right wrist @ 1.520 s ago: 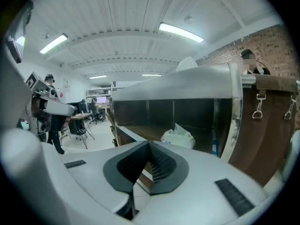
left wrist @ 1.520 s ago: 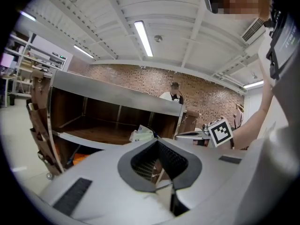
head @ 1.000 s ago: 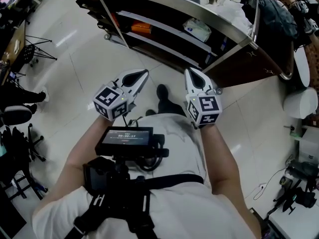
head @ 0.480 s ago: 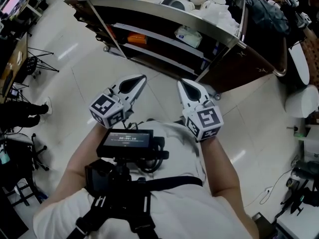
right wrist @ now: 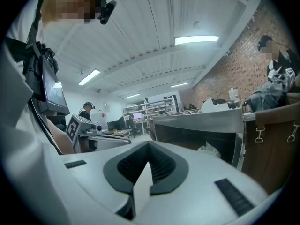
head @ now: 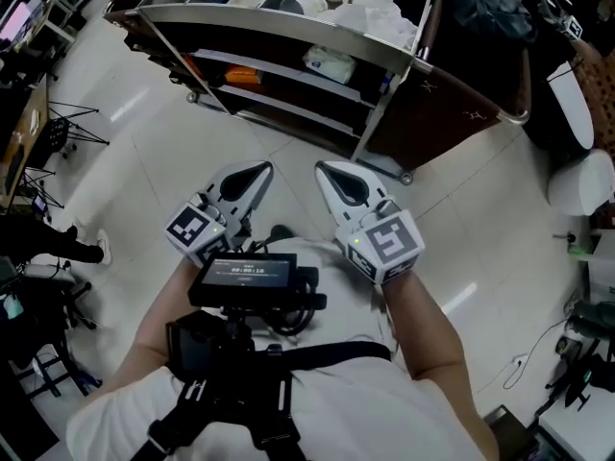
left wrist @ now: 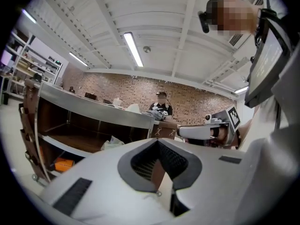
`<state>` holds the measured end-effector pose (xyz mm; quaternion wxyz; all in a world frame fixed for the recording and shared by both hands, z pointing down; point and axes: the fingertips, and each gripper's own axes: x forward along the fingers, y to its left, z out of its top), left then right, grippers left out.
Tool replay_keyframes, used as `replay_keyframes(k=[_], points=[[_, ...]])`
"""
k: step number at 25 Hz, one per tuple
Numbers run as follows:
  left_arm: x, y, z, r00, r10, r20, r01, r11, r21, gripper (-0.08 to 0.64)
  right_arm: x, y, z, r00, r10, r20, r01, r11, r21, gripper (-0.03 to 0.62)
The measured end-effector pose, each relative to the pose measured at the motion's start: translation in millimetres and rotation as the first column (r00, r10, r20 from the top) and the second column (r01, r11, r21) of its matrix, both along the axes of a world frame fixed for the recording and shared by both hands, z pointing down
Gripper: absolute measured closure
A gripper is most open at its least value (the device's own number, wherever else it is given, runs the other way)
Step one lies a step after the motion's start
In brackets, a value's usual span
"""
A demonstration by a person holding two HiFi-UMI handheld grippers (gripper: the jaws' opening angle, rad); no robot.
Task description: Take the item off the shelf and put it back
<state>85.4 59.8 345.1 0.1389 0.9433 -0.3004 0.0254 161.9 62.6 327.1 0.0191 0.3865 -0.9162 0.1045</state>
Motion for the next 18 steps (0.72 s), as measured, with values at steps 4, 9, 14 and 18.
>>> replay_keyframes(k=[4,9,14,18], points=[[12,8,-5,1.000,-0.018,0.012,0.018,1.000,0.007,0.554,6,8,-5,0.999,-0.042,0.009,0.042,0.999,0.015,0.592],[17,11,-6,0.999,-0.028,0.020,0.027,0.999,0.023,0.554,8,7,-4,0.998,-0.051,0.035,0.051,0.999,-0.007,0.592],[15,15,-2,0.999,-0.042,0.028,0.041,0.999,0.026,0.554,3,10,0,0.997,-0.069,0.044,0.070,0.997,-0.021,0.592],[19,24,-1,0.998,-0.053,0.037,0.052,0.998,0.030,0.554,4,19,2,0.995,-0.086,0.047,0.087,0.996,-0.023,0.592]])
